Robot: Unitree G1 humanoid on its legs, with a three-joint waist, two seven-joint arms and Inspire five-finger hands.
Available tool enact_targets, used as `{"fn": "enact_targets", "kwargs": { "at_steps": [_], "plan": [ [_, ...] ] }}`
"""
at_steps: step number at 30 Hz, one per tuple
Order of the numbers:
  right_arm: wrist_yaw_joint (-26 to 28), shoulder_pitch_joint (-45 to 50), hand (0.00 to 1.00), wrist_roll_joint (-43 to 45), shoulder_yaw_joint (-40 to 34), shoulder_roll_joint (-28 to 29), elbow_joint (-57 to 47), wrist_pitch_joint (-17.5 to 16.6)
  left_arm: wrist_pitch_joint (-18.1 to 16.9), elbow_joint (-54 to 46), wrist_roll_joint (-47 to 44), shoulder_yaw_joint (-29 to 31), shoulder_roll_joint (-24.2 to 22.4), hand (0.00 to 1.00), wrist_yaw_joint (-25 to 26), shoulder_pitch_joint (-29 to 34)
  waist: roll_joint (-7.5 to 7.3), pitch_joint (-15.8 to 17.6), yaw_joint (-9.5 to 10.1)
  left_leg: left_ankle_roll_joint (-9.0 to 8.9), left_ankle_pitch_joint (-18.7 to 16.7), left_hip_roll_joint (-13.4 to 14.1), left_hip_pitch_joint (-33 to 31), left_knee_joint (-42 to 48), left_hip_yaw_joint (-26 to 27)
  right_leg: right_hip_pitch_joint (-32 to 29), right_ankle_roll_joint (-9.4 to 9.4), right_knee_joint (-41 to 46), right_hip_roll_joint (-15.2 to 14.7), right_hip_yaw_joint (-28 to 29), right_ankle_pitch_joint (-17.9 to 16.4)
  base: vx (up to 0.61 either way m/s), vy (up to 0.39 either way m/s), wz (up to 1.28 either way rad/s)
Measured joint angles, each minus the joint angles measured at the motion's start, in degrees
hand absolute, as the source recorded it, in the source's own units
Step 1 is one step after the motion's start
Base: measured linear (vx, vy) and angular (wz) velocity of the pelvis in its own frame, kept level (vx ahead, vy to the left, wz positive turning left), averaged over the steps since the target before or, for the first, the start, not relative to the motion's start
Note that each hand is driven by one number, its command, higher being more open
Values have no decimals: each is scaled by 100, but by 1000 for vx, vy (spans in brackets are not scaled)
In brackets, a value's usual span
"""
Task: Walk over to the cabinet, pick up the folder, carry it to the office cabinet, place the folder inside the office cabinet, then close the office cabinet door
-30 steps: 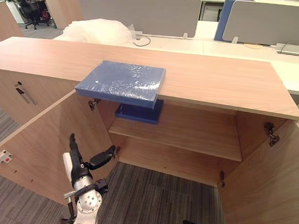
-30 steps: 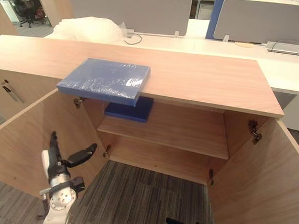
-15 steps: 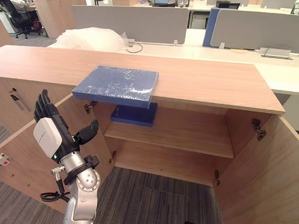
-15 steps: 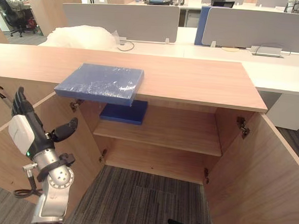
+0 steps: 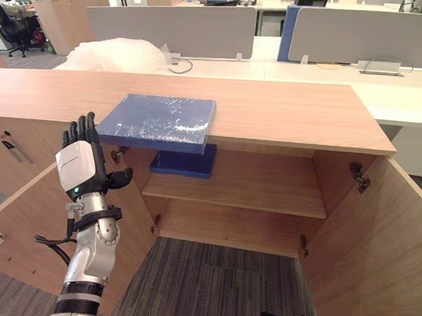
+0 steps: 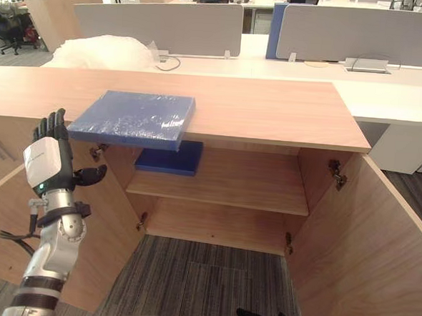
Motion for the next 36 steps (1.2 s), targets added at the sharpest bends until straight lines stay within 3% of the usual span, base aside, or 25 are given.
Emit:
{"fn": "enact_targets", "kwargs": {
  "at_steps": [8,11,16,31,32,36],
  "plan": [
    [91,-19,100,-229,28,-45,-12,-47,-30,886,75,-281,439,100,-178,-638,63,33,-45,1,-1,3,63,1,-1,35,-39,6,-5,24,25,-43,0,-2],
    [143,-22,100,-228,50,-52,-13,-70,-34,1297,68,-635,896,100,-195,-999,64,34,-75,1,0,2,71,1,11,28,-43,6,1,52,30,-65,-2,-6],
    [156,-46,100,-229,79,-60,-11,-76,-115,1341,104,-737,918,100,-261,-1327,60,36,-121,5,3,-13,32,-19,26,-31,-33,2,-6,83,37,-21,7,-3],
    [159,-142,100,-239,81,-209,29,-78,-260,2936,129,-1587,937,100,-497,-2621,64,185,-349,6,4,-6,41,-23,-5,-42,-37,16,-4,101,40,0,0,0],
    [158,-138,100,-241,81,-239,63,-75,-262,2970,105,-1588,937,0,-498,-2638,63,186,-373,6,3,-6,44,-23,-5,-41,-37,17,-5,103,40,0,0,0],
    [155,27,100,-246,79,-300,235,-46,-267,3254,63,-1600,937,0,-506,-2761,54,197,-457,6,3,-4,50,-24,-3,-42,-38,24,-4,106,40,0,0,0]
  ]
}}
